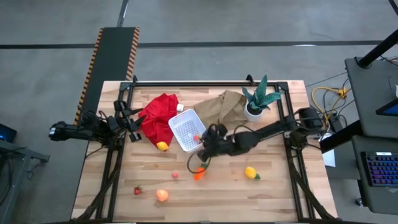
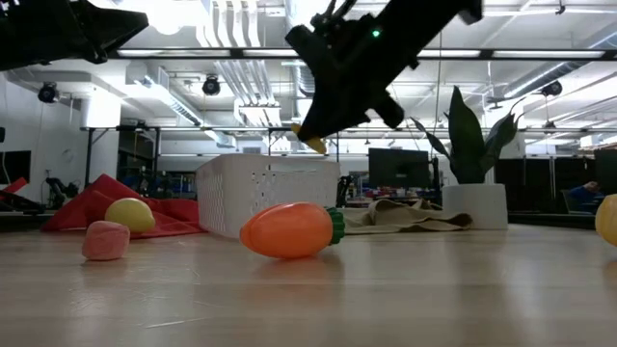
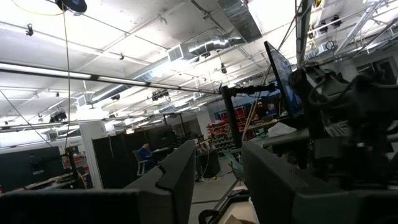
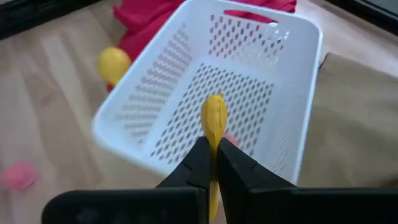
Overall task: Pick and placing Produce into tupperware
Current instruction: Put the toy banana into the white bin, then put the toy pineapple into the white bin
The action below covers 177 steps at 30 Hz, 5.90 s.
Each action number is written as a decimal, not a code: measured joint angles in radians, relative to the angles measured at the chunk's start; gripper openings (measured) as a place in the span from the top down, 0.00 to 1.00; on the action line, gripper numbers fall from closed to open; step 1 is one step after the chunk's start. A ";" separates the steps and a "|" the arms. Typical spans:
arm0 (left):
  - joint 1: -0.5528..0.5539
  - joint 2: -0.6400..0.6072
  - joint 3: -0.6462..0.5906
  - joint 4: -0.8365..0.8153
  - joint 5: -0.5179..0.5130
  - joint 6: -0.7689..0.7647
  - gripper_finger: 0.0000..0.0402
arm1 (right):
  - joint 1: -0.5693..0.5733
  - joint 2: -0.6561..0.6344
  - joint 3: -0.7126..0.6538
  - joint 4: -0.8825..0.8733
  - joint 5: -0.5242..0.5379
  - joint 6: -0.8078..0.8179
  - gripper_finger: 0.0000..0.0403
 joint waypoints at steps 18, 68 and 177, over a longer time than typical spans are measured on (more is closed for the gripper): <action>0.000 0.000 0.000 -0.003 0.000 0.000 0.71 | -0.093 0.040 0.001 0.005 -0.127 -0.058 0.94; 0.000 0.002 -0.009 -0.010 0.000 -0.009 0.71 | 0.496 -0.176 0.030 -0.974 -0.384 0.711 0.18; 0.000 0.000 -0.009 -0.011 0.000 -0.002 0.71 | 0.054 0.015 -0.035 0.118 0.267 -0.185 0.56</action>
